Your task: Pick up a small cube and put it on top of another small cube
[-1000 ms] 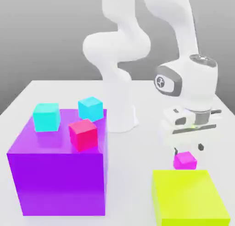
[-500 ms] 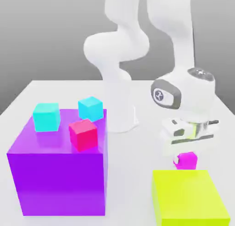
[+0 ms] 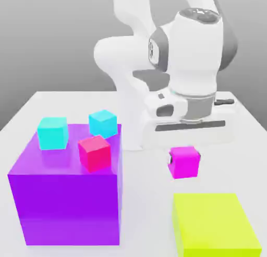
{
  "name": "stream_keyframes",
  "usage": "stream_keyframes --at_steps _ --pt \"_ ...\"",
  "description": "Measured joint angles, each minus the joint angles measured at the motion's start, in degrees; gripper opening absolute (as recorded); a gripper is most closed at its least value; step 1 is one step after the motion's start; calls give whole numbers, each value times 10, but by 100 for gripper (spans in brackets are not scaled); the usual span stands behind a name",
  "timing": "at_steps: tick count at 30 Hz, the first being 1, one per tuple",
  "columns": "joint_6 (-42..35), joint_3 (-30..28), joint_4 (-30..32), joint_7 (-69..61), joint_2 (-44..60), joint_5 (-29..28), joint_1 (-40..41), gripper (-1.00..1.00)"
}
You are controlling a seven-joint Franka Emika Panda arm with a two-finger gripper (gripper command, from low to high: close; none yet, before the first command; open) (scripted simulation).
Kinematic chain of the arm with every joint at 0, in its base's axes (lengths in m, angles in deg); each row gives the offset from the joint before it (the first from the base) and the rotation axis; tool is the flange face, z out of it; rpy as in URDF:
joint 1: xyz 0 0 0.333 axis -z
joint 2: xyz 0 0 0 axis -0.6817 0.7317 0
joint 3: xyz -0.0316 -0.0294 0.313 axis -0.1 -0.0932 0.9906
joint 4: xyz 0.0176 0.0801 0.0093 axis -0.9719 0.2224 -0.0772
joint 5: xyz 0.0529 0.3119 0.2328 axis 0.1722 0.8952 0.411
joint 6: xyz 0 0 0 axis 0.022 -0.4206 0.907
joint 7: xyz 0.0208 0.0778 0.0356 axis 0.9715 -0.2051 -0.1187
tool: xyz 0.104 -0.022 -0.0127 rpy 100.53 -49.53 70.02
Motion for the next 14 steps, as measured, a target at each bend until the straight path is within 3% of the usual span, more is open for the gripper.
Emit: stream_keyframes --at_steps 6,10,11,14 --pt "-147 -75 -83 -90 -66 -27 70 -100" --pt "-92 -90 -49 -106 -44 -29 81 -100" --pt "-77 -91 -40 -107 -38 -28 82 100" --pt "-77 -91 -40 -107 -38 -28 82 100"
